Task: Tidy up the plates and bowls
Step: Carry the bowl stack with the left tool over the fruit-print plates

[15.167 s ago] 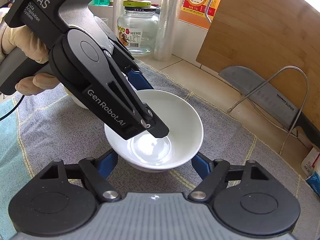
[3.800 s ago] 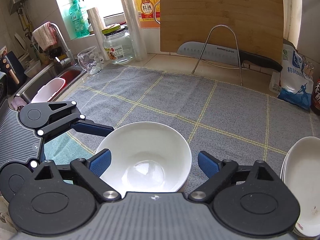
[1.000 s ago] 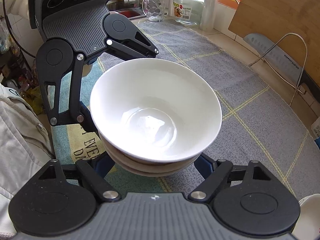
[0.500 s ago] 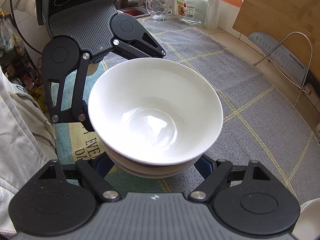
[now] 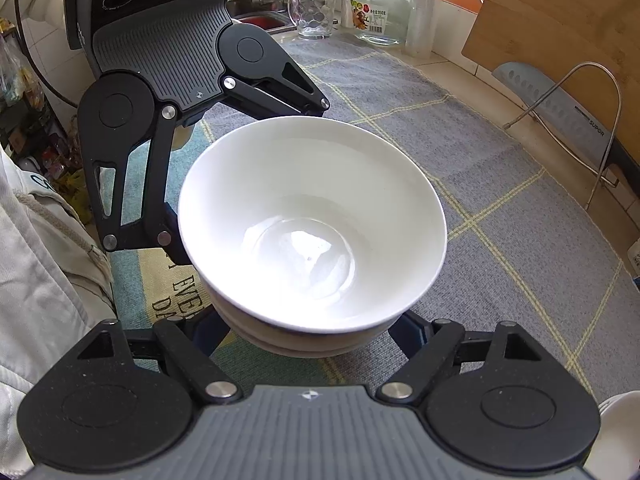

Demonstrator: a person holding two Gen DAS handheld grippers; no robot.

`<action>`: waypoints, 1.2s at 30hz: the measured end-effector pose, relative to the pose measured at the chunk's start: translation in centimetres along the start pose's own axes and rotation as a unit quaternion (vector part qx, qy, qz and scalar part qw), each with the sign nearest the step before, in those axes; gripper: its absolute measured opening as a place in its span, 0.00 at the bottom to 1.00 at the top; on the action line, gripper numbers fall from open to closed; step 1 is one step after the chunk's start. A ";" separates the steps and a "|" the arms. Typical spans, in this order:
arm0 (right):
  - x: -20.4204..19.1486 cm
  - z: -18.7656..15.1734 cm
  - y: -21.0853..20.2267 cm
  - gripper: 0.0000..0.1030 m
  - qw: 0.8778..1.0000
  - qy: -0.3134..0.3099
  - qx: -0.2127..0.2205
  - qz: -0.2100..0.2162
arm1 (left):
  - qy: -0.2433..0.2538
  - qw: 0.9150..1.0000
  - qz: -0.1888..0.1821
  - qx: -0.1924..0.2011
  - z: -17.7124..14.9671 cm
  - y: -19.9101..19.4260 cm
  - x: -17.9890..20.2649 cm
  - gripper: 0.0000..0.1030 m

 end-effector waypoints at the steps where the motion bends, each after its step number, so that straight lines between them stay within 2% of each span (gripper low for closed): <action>1: 0.1 0.0 -0.2 0.85 1.000 0.000 0.000 0.000 | 0.000 1.000 0.000 0.001 0.1 0.0 0.0 0.81; 13: 2.2 -1.5 -4.1 0.85 1.000 -0.004 0.002 -0.016 | 0.008 1.000 0.014 0.022 3.7 0.3 0.6 0.81; 24: 5.3 -5.5 -8.7 0.85 0.999 -0.007 -0.004 -0.036 | 0.016 0.999 0.016 0.040 9.2 2.8 2.9 0.81; 36: 9.7 -9.7 -13.3 0.85 0.996 0.000 -0.005 -0.085 | 0.059 0.996 0.017 0.065 15.9 6.6 4.4 0.80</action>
Point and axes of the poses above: each gripper's, at about its wrist camera, not at the fingertips, and y roughly the way its jaws point, x to its right, z to its top, the point moved 5 cm from there along y, roughly the way its jaws point, and after that the axes turned 8 degrees about -y, right-handed, at the moved point
